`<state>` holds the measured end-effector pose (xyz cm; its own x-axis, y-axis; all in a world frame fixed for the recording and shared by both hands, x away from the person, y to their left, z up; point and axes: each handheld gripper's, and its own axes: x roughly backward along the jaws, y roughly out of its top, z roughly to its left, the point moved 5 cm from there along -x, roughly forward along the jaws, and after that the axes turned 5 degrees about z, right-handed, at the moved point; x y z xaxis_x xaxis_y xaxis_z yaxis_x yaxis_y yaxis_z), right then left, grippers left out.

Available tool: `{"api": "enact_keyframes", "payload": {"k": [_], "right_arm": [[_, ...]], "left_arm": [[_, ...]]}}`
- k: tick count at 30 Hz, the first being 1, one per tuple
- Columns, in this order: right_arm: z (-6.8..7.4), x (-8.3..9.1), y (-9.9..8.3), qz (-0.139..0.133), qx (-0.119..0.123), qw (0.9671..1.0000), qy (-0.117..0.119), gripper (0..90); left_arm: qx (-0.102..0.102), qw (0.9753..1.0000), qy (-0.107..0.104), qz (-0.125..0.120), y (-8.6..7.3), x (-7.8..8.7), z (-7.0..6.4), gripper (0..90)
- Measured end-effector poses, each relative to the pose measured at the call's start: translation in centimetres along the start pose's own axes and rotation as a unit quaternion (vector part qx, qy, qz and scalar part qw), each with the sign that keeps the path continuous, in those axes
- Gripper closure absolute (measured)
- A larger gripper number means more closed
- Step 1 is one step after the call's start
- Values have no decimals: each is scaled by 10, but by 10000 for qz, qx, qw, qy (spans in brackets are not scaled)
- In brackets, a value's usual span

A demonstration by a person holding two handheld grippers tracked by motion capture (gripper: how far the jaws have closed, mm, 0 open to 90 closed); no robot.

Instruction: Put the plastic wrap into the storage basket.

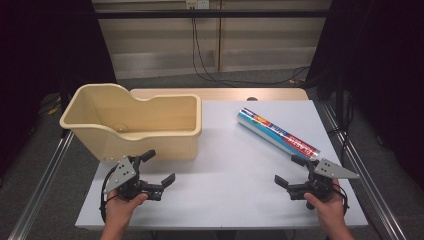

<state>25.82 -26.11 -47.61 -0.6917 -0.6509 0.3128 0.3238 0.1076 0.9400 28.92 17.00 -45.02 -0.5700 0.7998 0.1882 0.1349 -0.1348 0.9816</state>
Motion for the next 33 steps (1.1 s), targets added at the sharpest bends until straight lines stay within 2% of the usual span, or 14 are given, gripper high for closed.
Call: {"api": "enact_keyframes", "payload": {"k": [8,13,19,27,31,33], "right_arm": [[-2,-1,3,-2,38,9999,-116,4],[-3,-5,9,49,163,9997,-191,4],[-4,-17,15,355,345,9984,-264,15],[-11,-29,23,488,281,9979,-333,20],[-17,-37,30,612,337,9967,-422,26],[-28,-45,38,746,307,9954,-523,26]], "left_arm": [[-10,10000,12,17,0,0,0,3],[11,10000,10,25,-1,0,-1,4],[-45,9999,-26,94,-2,-2,-3,4],[-53,10000,-19,79,-1,-3,-2,5],[-44,9999,-18,129,-2,-3,-1,5],[-17,9999,-39,104,-2,-3,-2,5]]}}
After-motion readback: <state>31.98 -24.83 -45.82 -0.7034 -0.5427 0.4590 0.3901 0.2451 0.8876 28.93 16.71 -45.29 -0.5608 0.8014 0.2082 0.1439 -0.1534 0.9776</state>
